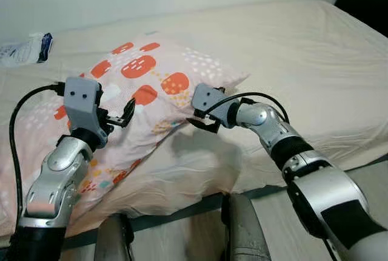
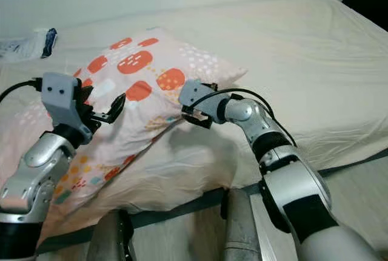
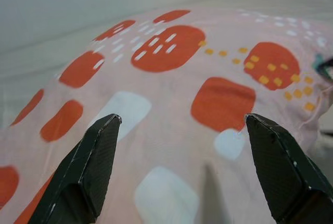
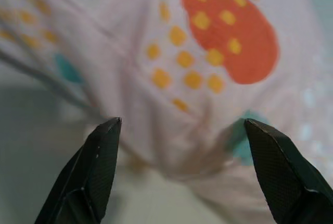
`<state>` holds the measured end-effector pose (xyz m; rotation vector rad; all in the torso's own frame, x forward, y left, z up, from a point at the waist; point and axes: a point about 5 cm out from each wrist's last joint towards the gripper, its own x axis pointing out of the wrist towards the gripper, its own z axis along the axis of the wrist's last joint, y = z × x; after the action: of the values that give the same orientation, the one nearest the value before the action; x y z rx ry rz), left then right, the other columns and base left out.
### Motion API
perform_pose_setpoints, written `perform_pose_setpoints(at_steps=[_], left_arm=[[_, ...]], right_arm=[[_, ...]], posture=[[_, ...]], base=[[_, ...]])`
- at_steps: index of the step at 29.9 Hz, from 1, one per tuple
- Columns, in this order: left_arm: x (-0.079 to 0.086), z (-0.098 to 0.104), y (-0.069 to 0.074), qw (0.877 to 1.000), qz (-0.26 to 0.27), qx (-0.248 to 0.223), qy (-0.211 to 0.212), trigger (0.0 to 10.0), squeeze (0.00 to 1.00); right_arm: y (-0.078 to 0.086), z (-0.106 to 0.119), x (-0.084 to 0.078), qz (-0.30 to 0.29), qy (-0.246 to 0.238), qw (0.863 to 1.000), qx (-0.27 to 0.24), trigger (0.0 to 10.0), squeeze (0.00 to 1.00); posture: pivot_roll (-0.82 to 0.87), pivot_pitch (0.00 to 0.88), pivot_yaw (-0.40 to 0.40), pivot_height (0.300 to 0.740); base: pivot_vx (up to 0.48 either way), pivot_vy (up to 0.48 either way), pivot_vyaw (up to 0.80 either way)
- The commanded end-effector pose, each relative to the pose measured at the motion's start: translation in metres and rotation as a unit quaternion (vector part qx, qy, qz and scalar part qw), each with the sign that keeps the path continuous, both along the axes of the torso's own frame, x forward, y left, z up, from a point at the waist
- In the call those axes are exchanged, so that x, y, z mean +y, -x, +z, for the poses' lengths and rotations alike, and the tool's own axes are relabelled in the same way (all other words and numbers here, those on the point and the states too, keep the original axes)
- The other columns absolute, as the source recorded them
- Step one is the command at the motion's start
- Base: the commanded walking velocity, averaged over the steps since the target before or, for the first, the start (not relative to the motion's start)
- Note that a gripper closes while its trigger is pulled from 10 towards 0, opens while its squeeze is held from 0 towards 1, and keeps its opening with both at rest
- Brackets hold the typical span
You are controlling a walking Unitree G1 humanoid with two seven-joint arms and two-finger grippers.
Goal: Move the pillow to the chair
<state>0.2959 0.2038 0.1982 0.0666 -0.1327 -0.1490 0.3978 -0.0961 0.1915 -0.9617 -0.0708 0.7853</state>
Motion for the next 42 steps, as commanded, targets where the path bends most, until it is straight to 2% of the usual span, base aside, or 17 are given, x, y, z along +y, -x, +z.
perform_pose_setpoints(at_steps=[1, 2, 5, 7, 12, 13, 18, 32, 38, 41, 42], left_arm=[[0.005, 0.000, 0.004, 1.000, 0.009, 0.006, -0.007, 10.0, 0.00], [0.003, 0.001, 0.005, 1.000, 0.007, 0.006, -0.008, 10.0, 0.00], [0.002, 0.002, 0.006, 1.000, 0.006, 0.006, -0.008, 10.0, 0.00], [0.001, 0.003, 0.008, 1.000, 0.005, 0.008, -0.011, 10.0, 0.00], [0.001, 0.004, 0.010, 1.000, 0.008, 0.012, -0.011, 10.0, 0.00], [0.002, 0.005, 0.010, 1.000, 0.010, 0.014, -0.012, 10.0, 0.00], [0.003, 0.004, 0.009, 1.000, 0.014, 0.018, -0.013, 10.0, 0.00], [0.004, 0.006, 0.005, 0.999, 0.018, 0.021, -0.015, 10.0, 0.00], [0.004, 0.007, 0.004, 1.000, 0.019, 0.019, -0.014, 10.0, 0.00], [0.004, 0.007, 0.002, 1.000, 0.020, 0.019, -0.014, 10.0, 0.00], [0.004, 0.007, 0.002, 1.000, 0.020, 0.019, -0.014, 10.0, 0.00]], right_arm=[[-0.001, 0.000, 0.002, -0.009, 0.013, 1.000, -0.006, 10.0, 0.00], [-0.004, 0.003, 0.003, -0.021, 0.020, 0.999, -0.030, 10.0, 0.00], [-0.004, 0.004, 0.003, -0.025, 0.027, 0.999, -0.038, 10.0, 0.00], [-0.005, 0.004, 0.004, -0.033, 0.047, 0.997, -0.060, 10.0, 0.00], [-0.004, 0.000, 0.002, -0.026, 0.050, 0.998, -0.034, 10.0, 0.00], [-0.005, 0.000, 0.001, -0.032, 0.040, 0.998, -0.029, 0.0, 0.00], [-0.006, 0.001, -0.002, -0.046, 0.015, 0.999, -0.015, 0.0, 0.00], [-0.005, -0.003, -0.008, -0.041, 0.026, 0.999, -0.002, 0.0, 0.00], [0.000, -0.008, -0.006, -0.002, 0.042, 0.998, 0.035, 0.0, 0.00], [0.010, -0.011, 0.004, 0.081, 0.016, 0.990, 0.114, 0.0, 0.00], [0.010, -0.011, 0.004, 0.081, 0.016, 0.990, 0.114, 0.0, 0.00]], posture=[[0.09, 0.227, -0.028, 0.506], [0.10, 0.237, -0.028, 0.506], [0.10, 0.239, -0.029, 0.506], [0.11, 0.250, -0.029, 0.506], [0.12, 0.257, -0.029, 0.506], [0.12, 0.262, -0.029, 0.506], [0.12, 0.259, -0.025, 0.506], [0.11, 0.248, -0.021, 0.506], [0.11, 0.244, -0.023, 0.506], [0.10, 0.240, -0.022, 0.506], [0.10, 0.240, -0.022, 0.506]], base=[[0.000, 0.000, 0.00], [0.000, 0.000, 0.00], [0.000, 0.000, 0.00], [0.000, 0.000, 0.00], [0.000, 0.000, 0.00], [0.000, 0.000, 0.00], [0.000, 0.000, 0.00], [0.000, 0.000, 0.00], [0.000, 0.000, 0.00], [0.000, 0.000, 0.00], [0.000, 0.000, 0.00]])
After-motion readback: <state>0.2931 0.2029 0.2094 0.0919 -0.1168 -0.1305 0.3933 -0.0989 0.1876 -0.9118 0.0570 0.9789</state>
